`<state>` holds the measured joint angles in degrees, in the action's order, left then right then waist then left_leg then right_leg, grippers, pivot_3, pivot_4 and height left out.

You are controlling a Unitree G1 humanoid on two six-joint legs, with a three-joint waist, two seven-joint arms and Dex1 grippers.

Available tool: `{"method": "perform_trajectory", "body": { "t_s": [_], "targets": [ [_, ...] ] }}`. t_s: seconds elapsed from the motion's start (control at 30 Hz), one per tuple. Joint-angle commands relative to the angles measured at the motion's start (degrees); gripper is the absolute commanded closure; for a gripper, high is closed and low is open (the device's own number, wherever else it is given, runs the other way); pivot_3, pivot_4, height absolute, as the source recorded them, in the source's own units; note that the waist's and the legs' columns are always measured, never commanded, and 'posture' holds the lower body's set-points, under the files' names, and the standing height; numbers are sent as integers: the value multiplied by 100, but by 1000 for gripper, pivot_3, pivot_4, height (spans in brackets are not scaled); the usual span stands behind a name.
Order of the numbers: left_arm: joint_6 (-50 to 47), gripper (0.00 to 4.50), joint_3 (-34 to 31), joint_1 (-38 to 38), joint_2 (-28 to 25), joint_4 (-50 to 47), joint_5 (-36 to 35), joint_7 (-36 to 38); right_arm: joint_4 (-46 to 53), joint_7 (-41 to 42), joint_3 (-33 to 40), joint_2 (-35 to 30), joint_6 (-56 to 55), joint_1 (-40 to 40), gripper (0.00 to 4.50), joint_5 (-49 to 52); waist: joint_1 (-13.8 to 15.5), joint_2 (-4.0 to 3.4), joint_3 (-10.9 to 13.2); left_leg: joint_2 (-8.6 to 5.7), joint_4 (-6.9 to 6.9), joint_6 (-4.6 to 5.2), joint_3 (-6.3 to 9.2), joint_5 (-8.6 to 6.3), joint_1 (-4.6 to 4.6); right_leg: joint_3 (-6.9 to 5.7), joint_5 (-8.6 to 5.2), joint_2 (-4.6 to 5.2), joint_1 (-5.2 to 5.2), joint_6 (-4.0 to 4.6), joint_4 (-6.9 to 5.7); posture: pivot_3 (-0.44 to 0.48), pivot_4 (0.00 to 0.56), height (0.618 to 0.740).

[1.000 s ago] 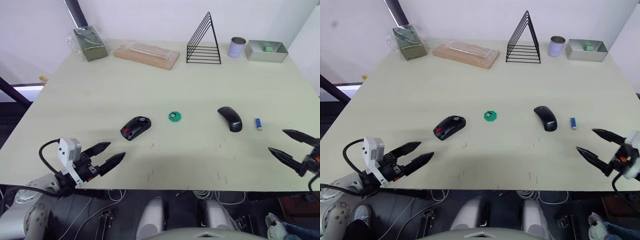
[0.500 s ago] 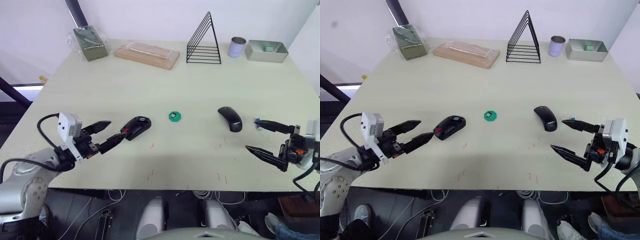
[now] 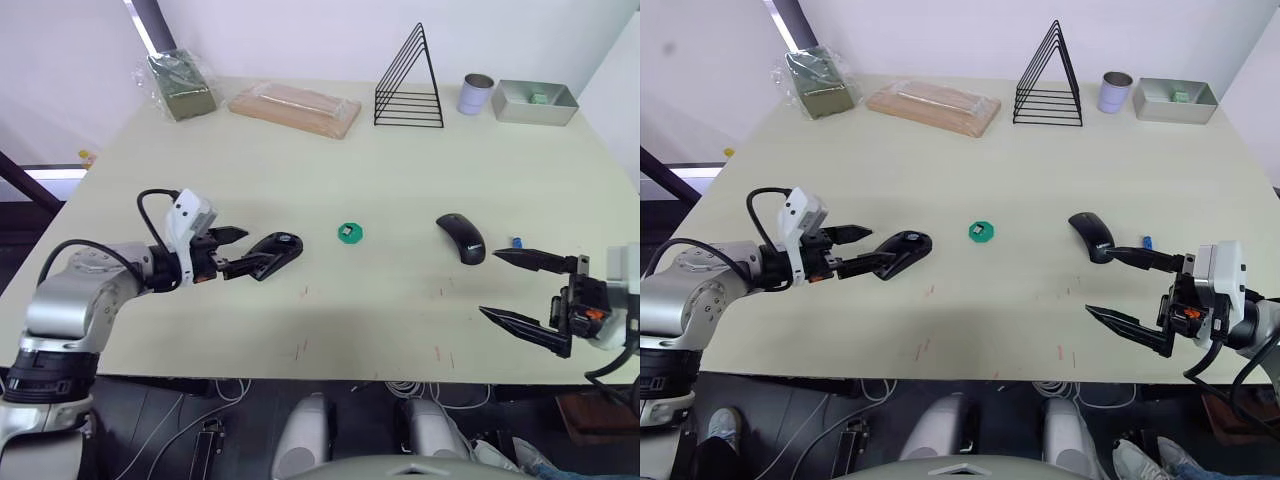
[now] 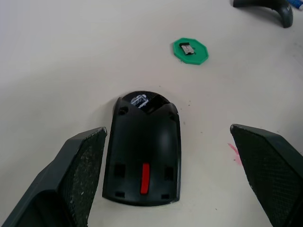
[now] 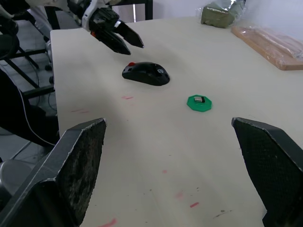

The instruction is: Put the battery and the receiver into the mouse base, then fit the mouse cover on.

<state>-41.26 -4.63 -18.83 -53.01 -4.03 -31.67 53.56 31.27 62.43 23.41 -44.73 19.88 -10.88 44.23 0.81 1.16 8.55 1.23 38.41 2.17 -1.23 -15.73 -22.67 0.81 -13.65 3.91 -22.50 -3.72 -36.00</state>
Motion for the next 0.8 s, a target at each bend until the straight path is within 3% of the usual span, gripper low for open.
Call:
{"method": "perform_trajectory", "body": {
  "t_s": [0.03, 0.37, 0.8],
  "targets": [
    [139, 59, 341, -397, 73, 159, 329, 153, 213, -66, 244, -34, -53, -38, 50, 107, 5, 1, 1, -2, 1, 0, 1, 0, -1, -1, 2, -1, 0, -4, 0, 0, 150, 740],
    [58, 59, 1053, -1005, 369, 644, 1153, 48, 405, -226, 238, 62, -143, -226, 50, 51, -1, 3, 1, 0, 3, 0, 4, 0, -3, 5, 8, -14, 0, -13, -2, 0, 150, 740],
    [386, 59, 1277, -1179, 610, 1050, 1714, 93, 500, -363, 207, 104, -163, -257, 50, 22, 3, 3, 1, 0, 6, 0, 6, 0, -4, 7, 8, -16, -1, -14, -8, 0, 150, 740]
  ]
}}
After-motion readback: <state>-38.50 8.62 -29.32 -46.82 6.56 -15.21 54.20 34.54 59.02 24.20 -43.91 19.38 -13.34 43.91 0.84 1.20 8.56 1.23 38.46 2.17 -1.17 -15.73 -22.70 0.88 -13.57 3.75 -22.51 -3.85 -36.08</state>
